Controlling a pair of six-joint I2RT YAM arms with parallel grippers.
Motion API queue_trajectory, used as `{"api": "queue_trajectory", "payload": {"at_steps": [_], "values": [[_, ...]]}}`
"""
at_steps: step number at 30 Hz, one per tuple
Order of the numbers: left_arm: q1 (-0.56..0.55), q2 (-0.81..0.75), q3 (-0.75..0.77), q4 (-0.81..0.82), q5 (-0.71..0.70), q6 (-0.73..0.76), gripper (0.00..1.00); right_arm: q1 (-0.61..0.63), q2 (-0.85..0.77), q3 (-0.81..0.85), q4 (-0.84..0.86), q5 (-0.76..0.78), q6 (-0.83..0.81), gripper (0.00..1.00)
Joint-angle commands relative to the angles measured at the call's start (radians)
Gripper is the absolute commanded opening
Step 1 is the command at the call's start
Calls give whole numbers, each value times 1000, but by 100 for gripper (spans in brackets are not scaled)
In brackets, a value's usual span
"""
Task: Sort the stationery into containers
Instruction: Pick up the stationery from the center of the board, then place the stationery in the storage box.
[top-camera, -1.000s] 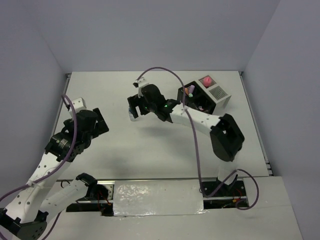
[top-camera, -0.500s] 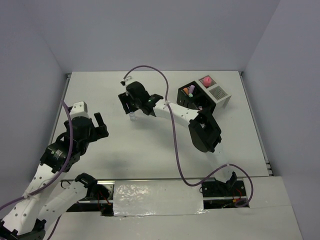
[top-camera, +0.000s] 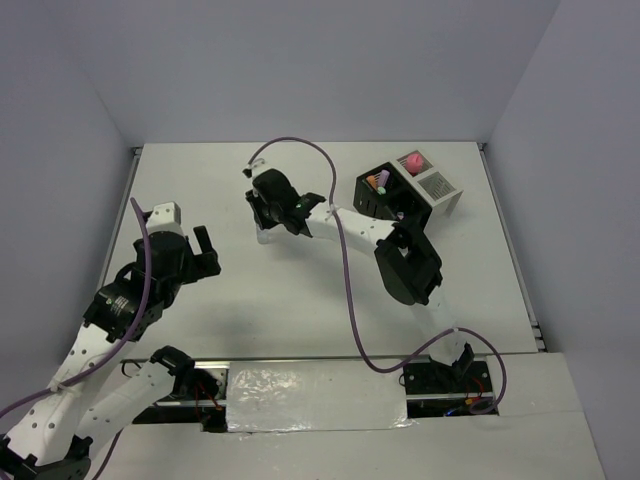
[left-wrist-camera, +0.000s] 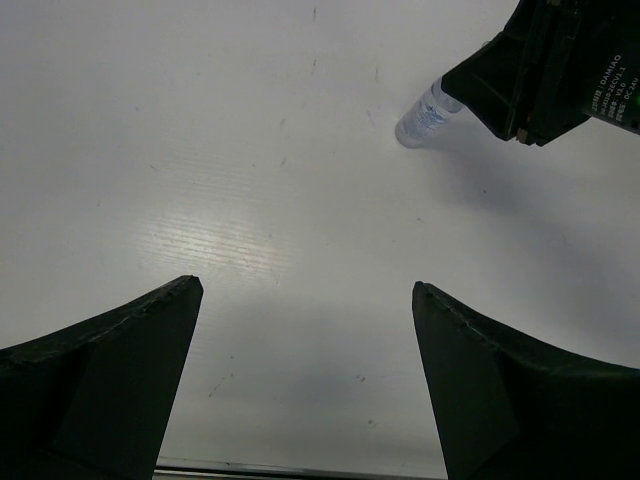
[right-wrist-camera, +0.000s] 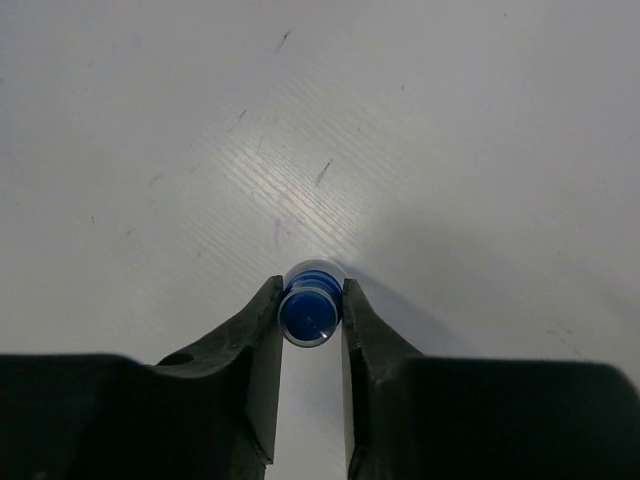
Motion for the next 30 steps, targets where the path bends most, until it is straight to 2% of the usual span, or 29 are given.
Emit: {"api": "queue_trajectory", "payload": {"at_steps": [1,3,5,7,12,16,17,21,23,26,30], "values": [[5,-2,-7,52,16,29,99,7,-27,-30,55,0,4,20],[5,0,-8,54,22,32,99,7,-56,-58,71,-6,1,9],[5,0,-10,56,23,33,99,7,-93,-82,88,-6,0,7],[5,-2,-10,56,25,33,99,4,-130,-104,108,-7,1,1],[5,-8,-13,59,26,33,99,-32,-338,-206,96,56,-22,0],[5,-28,-16,65,33,35,99,-156,-579,-338,24,177,-17,0],[5,-31,-18,66,33,35,99,-236,-608,-351,-5,252,-8,0],[5,-40,-21,71,39,36,99,-457,-768,-412,-134,343,61,0],[5,-38,-21,71,40,38,99,-569,-793,-414,-162,349,70,0],[5,-34,-21,71,40,38,99,-660,-785,-383,-199,362,67,0],[5,-40,-19,68,34,36,99,-795,-735,-345,-212,262,61,0]]}}
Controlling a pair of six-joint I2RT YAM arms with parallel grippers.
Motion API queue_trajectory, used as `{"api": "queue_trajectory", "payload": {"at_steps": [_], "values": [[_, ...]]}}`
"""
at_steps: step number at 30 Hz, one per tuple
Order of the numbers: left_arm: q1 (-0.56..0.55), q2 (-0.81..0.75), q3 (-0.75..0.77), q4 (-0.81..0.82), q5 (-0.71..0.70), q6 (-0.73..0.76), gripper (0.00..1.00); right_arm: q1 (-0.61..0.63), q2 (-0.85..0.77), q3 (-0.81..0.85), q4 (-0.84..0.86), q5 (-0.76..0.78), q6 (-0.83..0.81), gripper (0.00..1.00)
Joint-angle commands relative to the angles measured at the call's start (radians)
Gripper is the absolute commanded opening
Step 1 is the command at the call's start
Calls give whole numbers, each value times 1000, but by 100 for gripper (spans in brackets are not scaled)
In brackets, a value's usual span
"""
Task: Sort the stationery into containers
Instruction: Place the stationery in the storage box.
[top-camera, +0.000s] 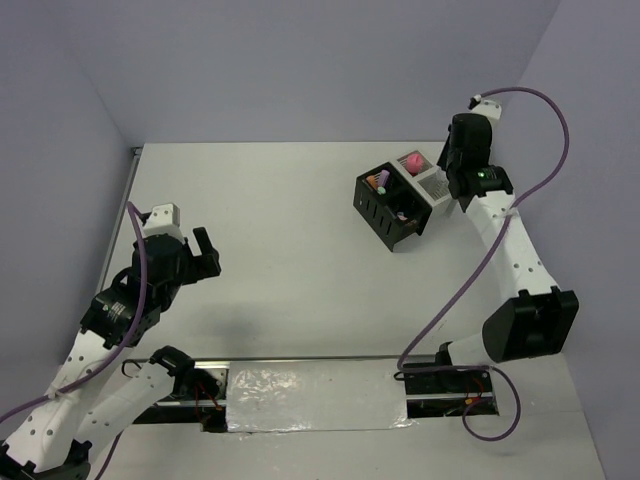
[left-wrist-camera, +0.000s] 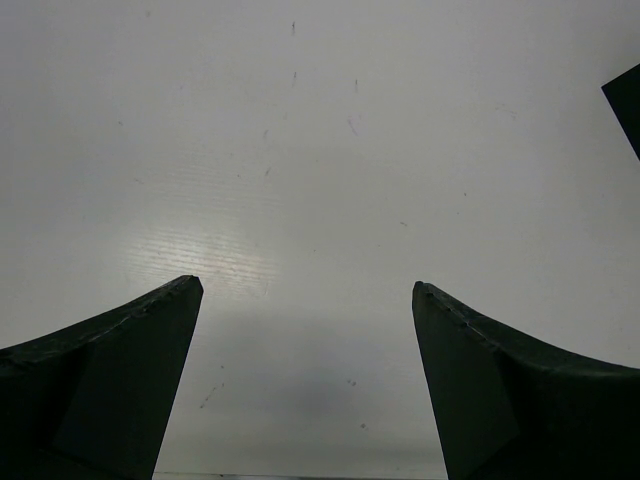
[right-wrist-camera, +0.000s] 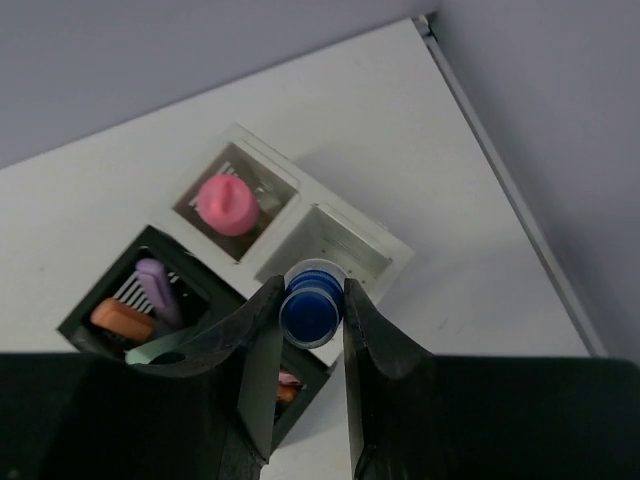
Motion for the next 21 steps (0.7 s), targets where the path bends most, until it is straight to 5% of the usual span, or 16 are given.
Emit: {"api": "queue_trajectory", "payload": {"at_steps": [1,15,17,19,21], "values": [[7,-11,-1,32,4,15,99,-69,56,29,-40,-73,6,0],[5,-2,-1,37,13,21,99,-106,168,-37,37,-164,19,0],[5,1,-1,37,15,21,99,-106,176,-36,31,-157,23,10],[5,1,-1,38,18,21,99,-105,188,-22,17,-167,26,45],[5,6,-1,38,21,24,99,-105,194,0,-9,-177,34,65]]}}
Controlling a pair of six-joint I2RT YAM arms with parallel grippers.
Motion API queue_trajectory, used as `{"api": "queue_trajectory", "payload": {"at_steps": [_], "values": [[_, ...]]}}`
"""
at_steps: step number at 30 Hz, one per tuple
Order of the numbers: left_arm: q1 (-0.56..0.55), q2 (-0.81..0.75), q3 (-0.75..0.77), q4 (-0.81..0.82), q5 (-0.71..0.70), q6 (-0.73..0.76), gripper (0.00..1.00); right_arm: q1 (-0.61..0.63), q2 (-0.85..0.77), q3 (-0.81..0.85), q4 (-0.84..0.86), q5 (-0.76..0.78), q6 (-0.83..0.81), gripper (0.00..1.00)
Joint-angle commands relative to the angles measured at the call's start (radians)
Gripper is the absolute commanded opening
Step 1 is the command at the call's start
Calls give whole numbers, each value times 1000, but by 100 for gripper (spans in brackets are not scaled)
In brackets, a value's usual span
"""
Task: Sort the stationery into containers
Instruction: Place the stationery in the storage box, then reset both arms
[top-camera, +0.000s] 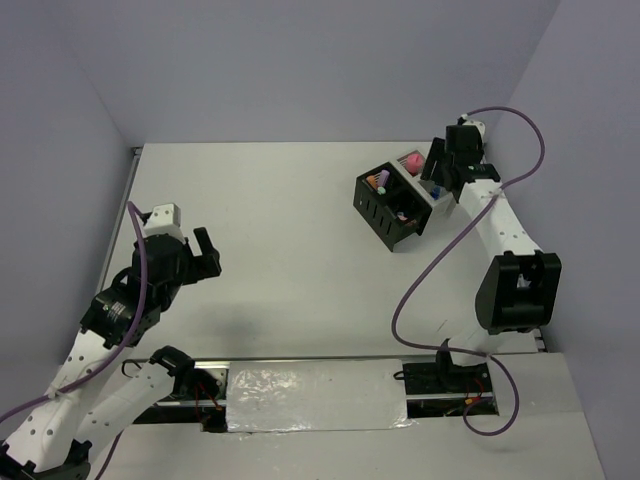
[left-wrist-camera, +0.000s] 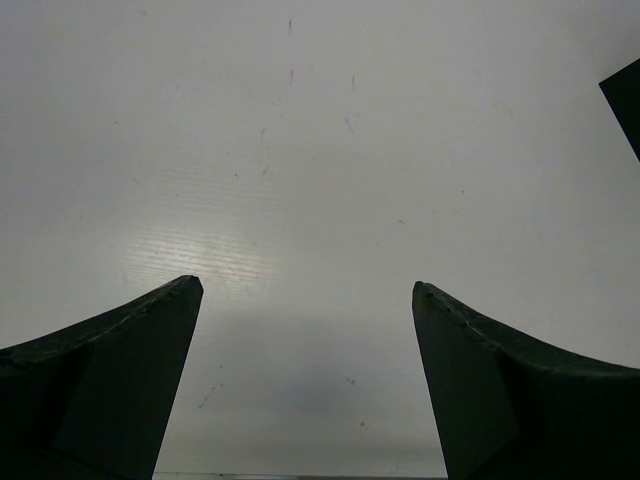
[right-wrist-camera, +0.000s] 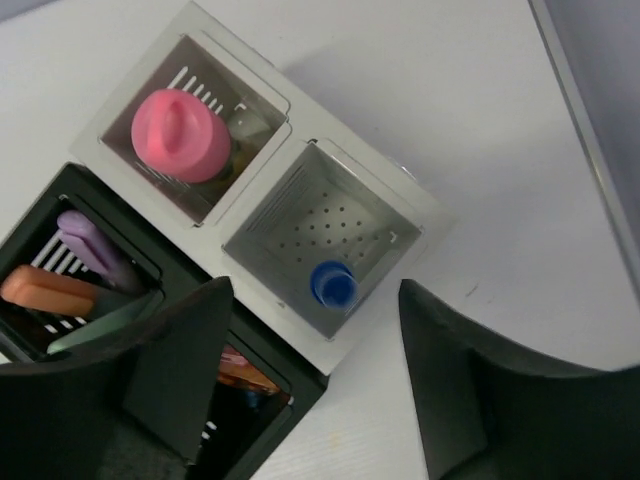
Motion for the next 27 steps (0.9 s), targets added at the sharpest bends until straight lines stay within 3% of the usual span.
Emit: {"api": "queue_trajectory", "payload": {"at_steps": [1,2,3,10,19,27], "values": [[5,6,-1,39,15,22,99,-5,10,50,12,-21,10,78],[5,6,2,39,15,22,99,-4,2,66,-3,-23,11,95],[7,8,2,36,15,20,99,-5,-4,73,-11,-27,11,100],[19,46,24,16,-31,4,99,45,-208,54,-92,-84,25,100],[54,146,175,-79,-171,-72,99,237,-766,-252,-182,-102,0,100],[59,59,286,-201,-356,-23,99,291,-1067,-223,-373,-41,-10,100]]}}
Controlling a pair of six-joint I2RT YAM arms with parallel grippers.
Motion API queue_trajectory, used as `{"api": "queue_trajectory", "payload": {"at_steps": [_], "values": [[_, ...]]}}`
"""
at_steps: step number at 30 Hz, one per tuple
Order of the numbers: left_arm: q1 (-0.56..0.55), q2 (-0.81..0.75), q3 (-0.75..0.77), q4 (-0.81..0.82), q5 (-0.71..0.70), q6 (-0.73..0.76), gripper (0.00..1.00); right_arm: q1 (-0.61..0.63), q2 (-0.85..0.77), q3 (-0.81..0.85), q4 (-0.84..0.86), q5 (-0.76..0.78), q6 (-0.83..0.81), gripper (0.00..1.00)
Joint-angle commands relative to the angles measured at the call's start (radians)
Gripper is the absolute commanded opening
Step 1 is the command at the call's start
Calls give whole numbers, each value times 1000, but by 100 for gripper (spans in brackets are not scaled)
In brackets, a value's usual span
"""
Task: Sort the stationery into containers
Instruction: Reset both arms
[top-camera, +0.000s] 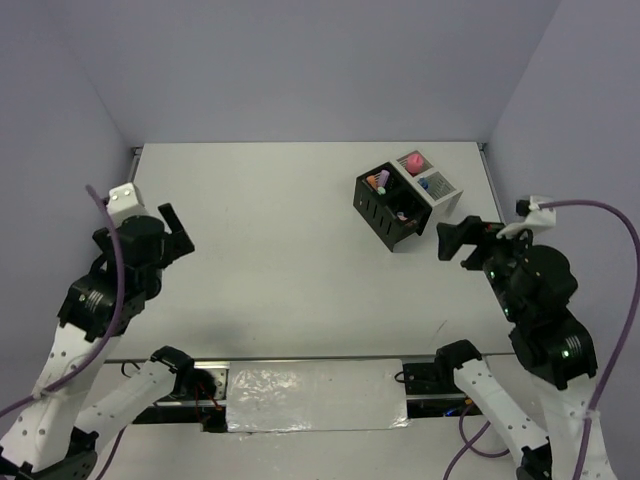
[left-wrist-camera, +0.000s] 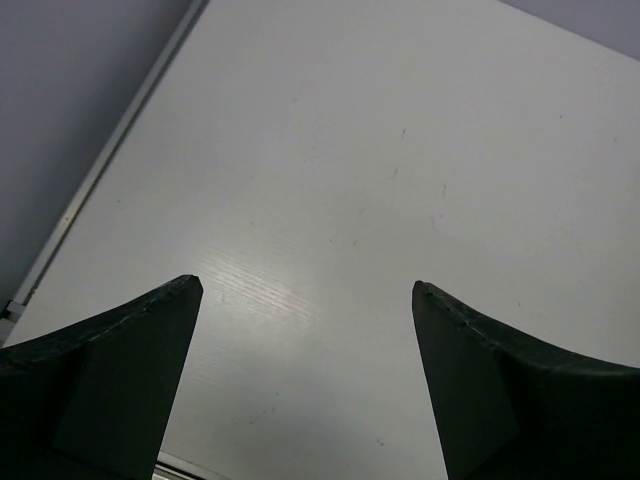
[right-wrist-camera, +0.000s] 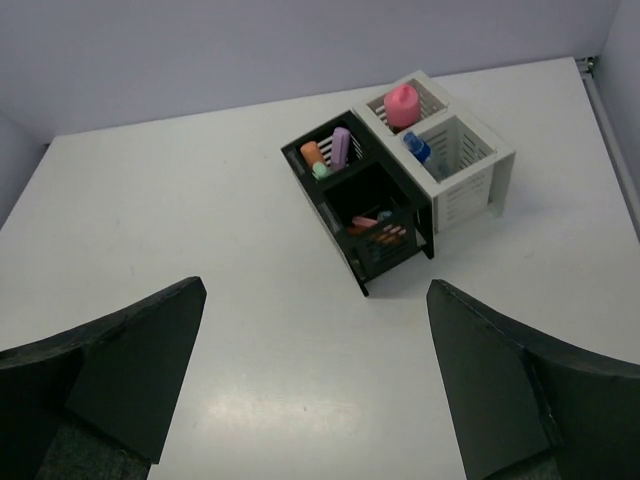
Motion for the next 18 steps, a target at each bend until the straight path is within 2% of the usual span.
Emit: {"api": "queue_trajectory", "payload": {"at_steps": [1,5,9,13,18], "values": [[6,-76,42,-80,-107,35,99,7,-77,50,-160,20,-32,100],[6,-197,50,-142,-116,52,99,12,-129,104,-283,30,-79,100],[6,-290,19,-183,-90,55,99,18,-235,102,-321,30,-62,100],[6,-405,-5,-174,-67,58,99,18,-273,113,-344,51,-45,100],[6,-453,-21,-174,-80,50,99,16,-281,93,-349,39,-17,100]]}}
